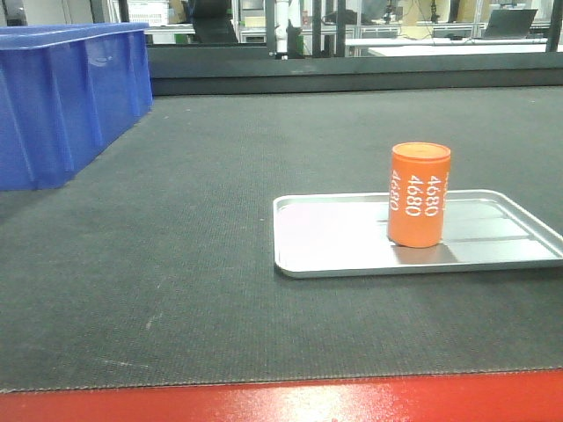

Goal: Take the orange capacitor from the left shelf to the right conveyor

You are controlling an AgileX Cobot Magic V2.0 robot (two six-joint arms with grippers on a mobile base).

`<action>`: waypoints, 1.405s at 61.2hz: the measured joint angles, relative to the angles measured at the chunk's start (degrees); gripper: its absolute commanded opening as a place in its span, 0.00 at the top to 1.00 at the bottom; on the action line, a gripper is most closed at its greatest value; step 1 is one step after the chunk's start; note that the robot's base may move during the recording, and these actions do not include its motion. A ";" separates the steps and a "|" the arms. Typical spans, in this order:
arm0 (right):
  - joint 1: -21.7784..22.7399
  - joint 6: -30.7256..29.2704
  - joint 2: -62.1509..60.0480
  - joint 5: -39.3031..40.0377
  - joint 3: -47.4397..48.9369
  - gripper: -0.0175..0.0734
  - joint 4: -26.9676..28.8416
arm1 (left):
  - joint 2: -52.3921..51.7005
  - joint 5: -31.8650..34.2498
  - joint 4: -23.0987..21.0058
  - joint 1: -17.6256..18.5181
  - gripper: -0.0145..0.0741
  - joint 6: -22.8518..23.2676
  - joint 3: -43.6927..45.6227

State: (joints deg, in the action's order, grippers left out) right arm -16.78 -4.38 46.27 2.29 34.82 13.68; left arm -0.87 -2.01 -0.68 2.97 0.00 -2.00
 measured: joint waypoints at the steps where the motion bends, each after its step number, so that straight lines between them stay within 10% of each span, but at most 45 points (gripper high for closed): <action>1: 1.04 -0.08 -0.38 -0.11 0.00 0.75 0.00 | 0.00 0.00 0.00 0.00 0.98 0.00 0.00; 20: 18.73 -0.89 -17.39 -2.29 0.00 0.75 -3.83 | 0.00 0.00 0.00 0.00 0.98 0.00 0.00; 38: 19.41 -1.91 -34.73 -13.28 -0.70 0.75 -11.35 | 0.00 0.00 0.00 0.00 0.98 0.00 0.00; 86: 17.52 -1.16 -45.04 -3.32 -22.64 0.75 -6.68 | 0.00 0.00 0.00 0.00 0.98 0.00 0.00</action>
State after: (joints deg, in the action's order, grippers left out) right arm 0.74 -5.54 1.23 -1.03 12.18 7.00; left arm -0.87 -2.01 -0.68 2.97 0.00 -2.00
